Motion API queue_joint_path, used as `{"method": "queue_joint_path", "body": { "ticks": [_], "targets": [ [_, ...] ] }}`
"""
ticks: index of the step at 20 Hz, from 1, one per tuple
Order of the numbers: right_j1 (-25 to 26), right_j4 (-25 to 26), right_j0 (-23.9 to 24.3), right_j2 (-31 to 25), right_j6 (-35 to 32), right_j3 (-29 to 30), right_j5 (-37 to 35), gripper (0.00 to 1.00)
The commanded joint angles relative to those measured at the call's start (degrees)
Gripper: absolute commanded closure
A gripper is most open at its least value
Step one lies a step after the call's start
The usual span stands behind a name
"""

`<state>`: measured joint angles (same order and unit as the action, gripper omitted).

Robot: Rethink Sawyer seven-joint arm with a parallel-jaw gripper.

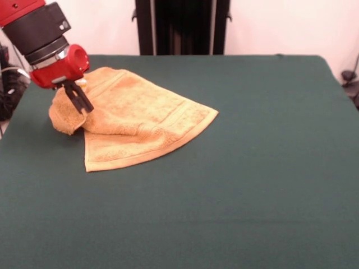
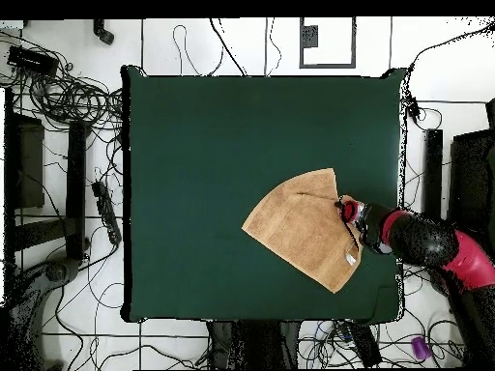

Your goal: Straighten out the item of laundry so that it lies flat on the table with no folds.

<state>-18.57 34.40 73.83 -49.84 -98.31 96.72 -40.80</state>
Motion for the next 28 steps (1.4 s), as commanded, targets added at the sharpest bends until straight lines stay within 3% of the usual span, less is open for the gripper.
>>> {"method": "queue_joint_path", "body": {
  "ticks": [1,28],
  "targets": [
    [-0.6,1.6,-2.2,-2.0,19.4,2.2,-9.6,1.00],
    [-2.9,1.9,5.8,-0.6,36.4,-6.5,-19.9,1.00]
  ]
}}
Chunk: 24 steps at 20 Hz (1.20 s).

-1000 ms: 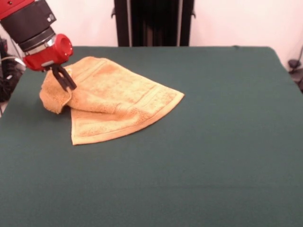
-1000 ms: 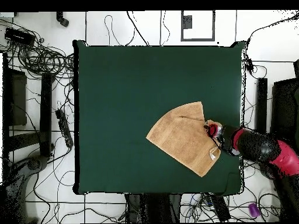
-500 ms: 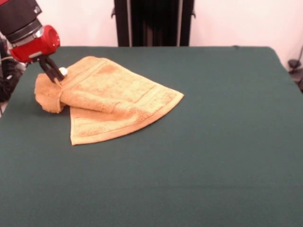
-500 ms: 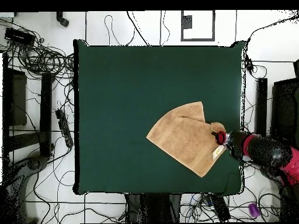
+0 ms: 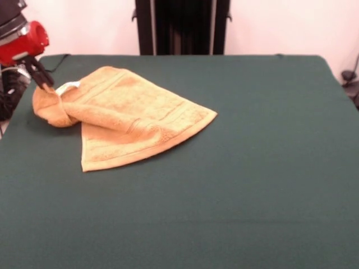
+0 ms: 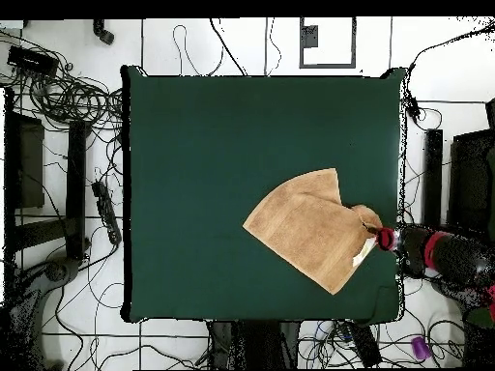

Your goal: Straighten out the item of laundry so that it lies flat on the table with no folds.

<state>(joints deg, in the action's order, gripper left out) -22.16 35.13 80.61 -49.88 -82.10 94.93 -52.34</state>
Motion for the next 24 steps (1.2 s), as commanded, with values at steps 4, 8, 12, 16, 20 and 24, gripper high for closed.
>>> {"method": "queue_joint_path", "body": {
  "ticks": [4,8,12,16,20,24],
  "targets": [
    [0.7,1.3,-0.6,-0.4,21.5,-5.6,-8.8,1.00],
    [0.8,1.4,-0.7,-0.3,23.2,-7.0,-9.5,1.00],
    [1.4,1.3,-1.2,-0.3,24.6,-8.2,-10.2,1.00],
    [1.9,1.0,-1.6,-0.4,24.6,-8.3,-10.2,1.00],
    [2.2,0.8,-1.4,-0.6,24.9,-8.2,-10.6,1.00],
    [2.7,0.6,-1.3,-0.7,25.5,-8.6,-11.5,1.00]
  ]
}}
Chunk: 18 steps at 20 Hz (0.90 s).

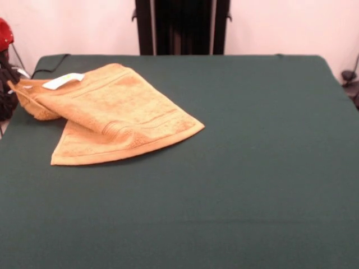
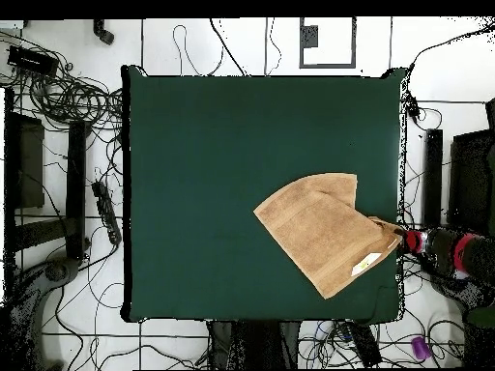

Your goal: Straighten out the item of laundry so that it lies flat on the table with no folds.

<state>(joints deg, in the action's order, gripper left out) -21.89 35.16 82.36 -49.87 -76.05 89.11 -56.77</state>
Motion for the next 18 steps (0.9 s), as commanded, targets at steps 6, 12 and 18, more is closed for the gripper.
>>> {"method": "queue_joint_path", "body": {
  "ticks": [6,12,18],
  "targets": [
    [2.5,0.4,-2.9,-0.9,18.7,-2.7,-6.8,1.00],
    [2.1,0.5,-3.0,-0.5,17.3,-2.5,-6.6,1.00],
    [1.9,0.2,-3.5,0.5,15.4,-2.9,-7.4,0.00]
  ]
}}
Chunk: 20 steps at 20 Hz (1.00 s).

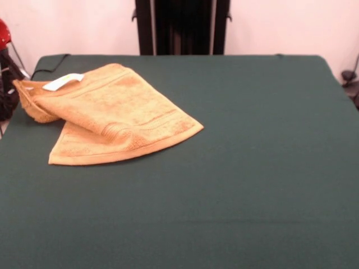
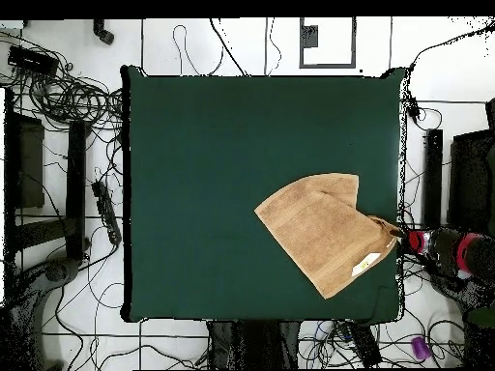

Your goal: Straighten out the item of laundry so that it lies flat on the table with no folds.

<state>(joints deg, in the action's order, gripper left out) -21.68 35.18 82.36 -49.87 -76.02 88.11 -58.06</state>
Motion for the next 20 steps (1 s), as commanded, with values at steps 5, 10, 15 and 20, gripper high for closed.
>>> {"method": "queue_joint_path", "body": {
  "ticks": [5,10,15,20],
  "targets": [
    [0.8,0.6,-3.9,0.7,14.5,-1.5,-5.7,0.00],
    [0.7,0.6,-3.6,0.6,13.7,-0.4,-4.4,0.00],
    [-0.3,0.5,-3.3,0.3,12.4,1.1,-3.0,0.00],
    [-8.1,-0.4,-3.4,-1.7,8.9,5.6,-2.2,0.00]
  ]
}}
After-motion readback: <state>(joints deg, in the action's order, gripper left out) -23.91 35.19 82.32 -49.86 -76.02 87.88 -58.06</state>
